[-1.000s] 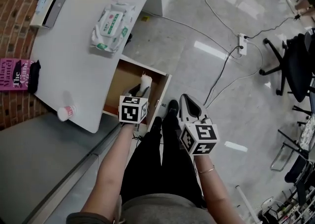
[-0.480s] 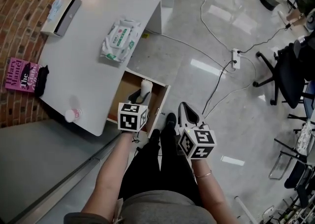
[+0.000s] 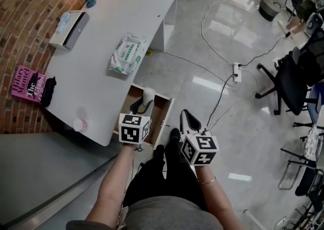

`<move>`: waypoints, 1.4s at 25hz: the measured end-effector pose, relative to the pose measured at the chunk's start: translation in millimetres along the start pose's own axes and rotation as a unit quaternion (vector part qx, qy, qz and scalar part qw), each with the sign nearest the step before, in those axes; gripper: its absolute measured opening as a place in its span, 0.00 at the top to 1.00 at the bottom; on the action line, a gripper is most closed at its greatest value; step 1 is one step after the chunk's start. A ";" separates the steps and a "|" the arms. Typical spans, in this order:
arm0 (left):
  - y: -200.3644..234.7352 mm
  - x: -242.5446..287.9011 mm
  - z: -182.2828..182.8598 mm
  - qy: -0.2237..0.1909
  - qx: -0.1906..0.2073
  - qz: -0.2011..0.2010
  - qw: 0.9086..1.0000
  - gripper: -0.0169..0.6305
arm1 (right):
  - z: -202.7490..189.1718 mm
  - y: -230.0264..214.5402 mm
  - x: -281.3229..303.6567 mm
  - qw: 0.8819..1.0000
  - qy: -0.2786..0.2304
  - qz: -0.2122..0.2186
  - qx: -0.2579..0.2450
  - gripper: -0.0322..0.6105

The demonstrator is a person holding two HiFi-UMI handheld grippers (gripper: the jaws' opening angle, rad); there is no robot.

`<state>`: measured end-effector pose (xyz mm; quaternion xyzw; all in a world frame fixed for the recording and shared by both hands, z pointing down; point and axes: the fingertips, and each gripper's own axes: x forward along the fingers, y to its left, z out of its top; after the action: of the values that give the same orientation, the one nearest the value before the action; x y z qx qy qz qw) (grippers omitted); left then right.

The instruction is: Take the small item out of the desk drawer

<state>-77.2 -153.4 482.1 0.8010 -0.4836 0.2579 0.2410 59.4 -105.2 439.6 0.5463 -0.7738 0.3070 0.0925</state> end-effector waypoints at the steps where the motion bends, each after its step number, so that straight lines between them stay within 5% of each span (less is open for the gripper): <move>1: -0.3 -4.5 2.6 -0.004 0.001 0.001 1.000 0.73 | 1.7 1.9 -1.8 1.000 -0.003 0.001 -0.002 0.94; 35: 10.7 -109.4 61.8 -0.136 0.001 0.031 0.990 0.73 | 53.8 42.9 -27.1 0.995 -0.073 0.017 -0.065 0.95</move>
<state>-119.4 -125.9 366.5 0.8134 -0.5361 0.1545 0.1644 41.4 -105.6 367.8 0.5471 -0.8058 0.2171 0.0658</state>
